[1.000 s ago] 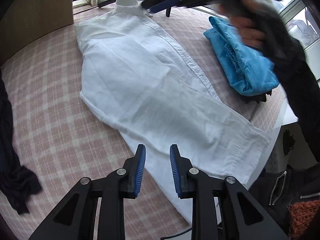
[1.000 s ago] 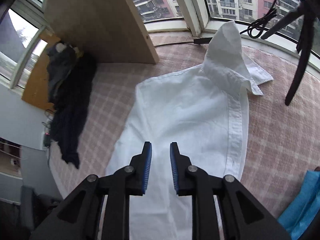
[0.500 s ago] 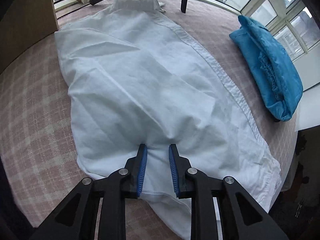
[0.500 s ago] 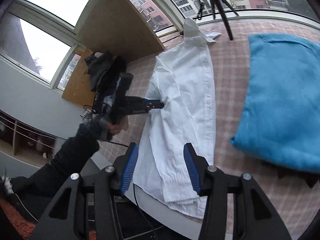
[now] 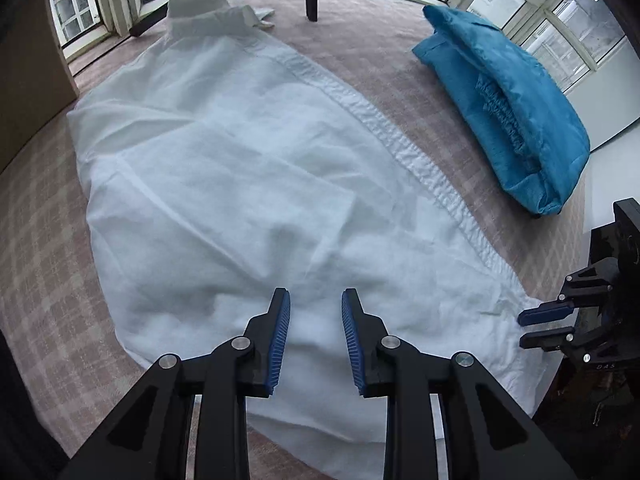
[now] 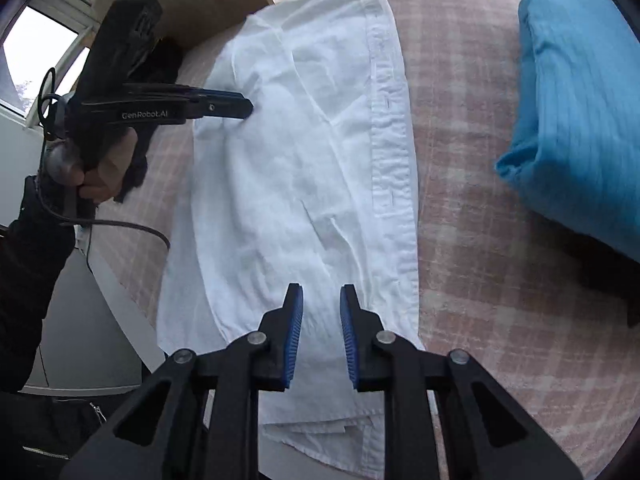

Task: Fold clothes

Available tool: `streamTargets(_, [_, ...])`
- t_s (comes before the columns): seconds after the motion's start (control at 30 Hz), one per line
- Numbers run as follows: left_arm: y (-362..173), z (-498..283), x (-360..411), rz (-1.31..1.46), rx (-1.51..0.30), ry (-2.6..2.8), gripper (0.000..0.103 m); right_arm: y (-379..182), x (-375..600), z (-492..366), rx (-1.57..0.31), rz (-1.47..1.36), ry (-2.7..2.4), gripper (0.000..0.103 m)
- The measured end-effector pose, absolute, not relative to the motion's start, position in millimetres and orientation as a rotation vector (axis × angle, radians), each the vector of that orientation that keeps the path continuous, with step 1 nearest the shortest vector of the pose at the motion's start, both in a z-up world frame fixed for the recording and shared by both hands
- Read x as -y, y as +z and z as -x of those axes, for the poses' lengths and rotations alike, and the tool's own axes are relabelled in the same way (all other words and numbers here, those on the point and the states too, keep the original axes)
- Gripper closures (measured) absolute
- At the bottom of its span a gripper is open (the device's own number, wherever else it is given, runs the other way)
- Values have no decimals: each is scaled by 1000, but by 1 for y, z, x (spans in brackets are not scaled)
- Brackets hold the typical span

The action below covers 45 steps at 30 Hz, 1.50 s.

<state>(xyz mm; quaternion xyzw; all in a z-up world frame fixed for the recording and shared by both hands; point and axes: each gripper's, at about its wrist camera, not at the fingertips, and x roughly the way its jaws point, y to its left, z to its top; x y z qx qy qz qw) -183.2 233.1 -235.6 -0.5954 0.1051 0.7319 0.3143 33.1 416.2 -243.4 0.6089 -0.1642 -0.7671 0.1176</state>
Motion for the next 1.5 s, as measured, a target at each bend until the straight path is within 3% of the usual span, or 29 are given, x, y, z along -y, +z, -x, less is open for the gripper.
streamTargets(0.07, [-238, 180, -221, 1586, -263, 1951, 81, -250, -421, -39, 447, -1826, -2233, 86])
streamTargets(0.27, [-199, 139, -195, 1513, -201, 1997, 78, -221, -471, -67, 602, -1784, -2324, 84])
streamTargets(0.57, [-199, 35, -225, 1487, -198, 1821, 76, -243, -445, -72, 447, -1834, -2226, 83])
streamTargets(0.73, [-225, 19, -218, 1581, -175, 1818, 75, -257, -436, -64, 390, -1869, -2195, 72])
streamTargets(0.87, [-243, 11, -205, 1660, -188, 1833, 75, -258, -425, -64, 266, -1866, -2207, 72])
streamTargets(0.97, [-248, 6, -203, 1673, -216, 1848, 75, -255, -417, -64, 189, -1833, -2228, 81])
streamTargets(1.0, [-249, 5, -204, 1674, -228, 1854, 75, -253, -415, -65, 174, -1818, -2229, 93])
streamTargets(1.03, [-250, 4, -205, 1674, -240, 1857, 75, -251, -414, -65, 179, -1804, -2227, 98])
streamTargets(1.5, [-248, -3, -211, 1672, -300, 1867, 70, -251, -432, -66, 206, -1824, -2233, 99])
